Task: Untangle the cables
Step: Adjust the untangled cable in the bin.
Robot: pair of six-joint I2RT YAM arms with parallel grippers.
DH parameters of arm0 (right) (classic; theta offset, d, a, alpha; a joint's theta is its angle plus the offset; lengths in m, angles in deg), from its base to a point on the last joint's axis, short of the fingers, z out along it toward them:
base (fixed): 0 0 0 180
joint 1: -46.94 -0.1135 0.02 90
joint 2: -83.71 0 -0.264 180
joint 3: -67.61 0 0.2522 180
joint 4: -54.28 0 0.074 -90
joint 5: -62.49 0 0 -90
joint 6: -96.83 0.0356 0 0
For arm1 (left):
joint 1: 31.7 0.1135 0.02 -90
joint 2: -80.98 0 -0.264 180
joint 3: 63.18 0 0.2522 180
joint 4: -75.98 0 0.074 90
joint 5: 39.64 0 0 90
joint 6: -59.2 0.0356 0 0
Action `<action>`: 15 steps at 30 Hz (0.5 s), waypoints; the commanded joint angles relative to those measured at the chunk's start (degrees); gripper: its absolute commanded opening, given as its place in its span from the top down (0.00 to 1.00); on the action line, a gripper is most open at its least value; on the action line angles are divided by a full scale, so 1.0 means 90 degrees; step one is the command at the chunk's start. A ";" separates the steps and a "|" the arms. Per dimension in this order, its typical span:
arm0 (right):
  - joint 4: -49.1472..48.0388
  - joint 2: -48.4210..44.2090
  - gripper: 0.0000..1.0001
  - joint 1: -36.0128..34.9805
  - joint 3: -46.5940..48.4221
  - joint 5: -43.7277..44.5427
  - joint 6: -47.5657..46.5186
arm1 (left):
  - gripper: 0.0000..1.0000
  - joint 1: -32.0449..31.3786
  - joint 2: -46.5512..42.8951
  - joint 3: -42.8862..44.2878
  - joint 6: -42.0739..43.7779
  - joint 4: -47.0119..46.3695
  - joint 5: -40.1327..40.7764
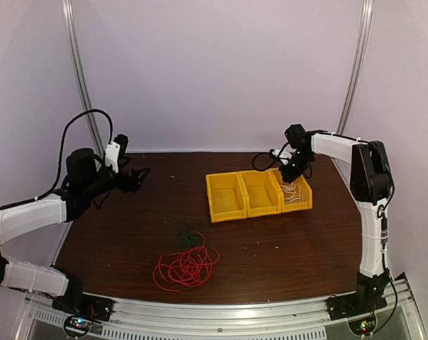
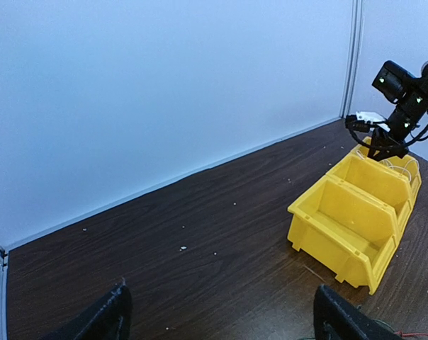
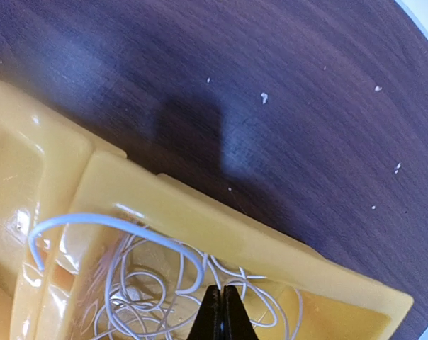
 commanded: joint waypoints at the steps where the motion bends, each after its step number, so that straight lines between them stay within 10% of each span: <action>1: -0.0133 -0.0036 1.00 -0.0037 -0.0406 -0.0107 0.0060 | 0.10 0.0019 -0.0048 0.0204 -0.0015 -0.0223 -0.0074; 15: -0.0356 -0.0248 1.00 -0.0104 -0.1121 -0.0038 0.0074 | 0.10 0.0019 -0.0062 0.0205 -0.0045 -0.0228 -0.0141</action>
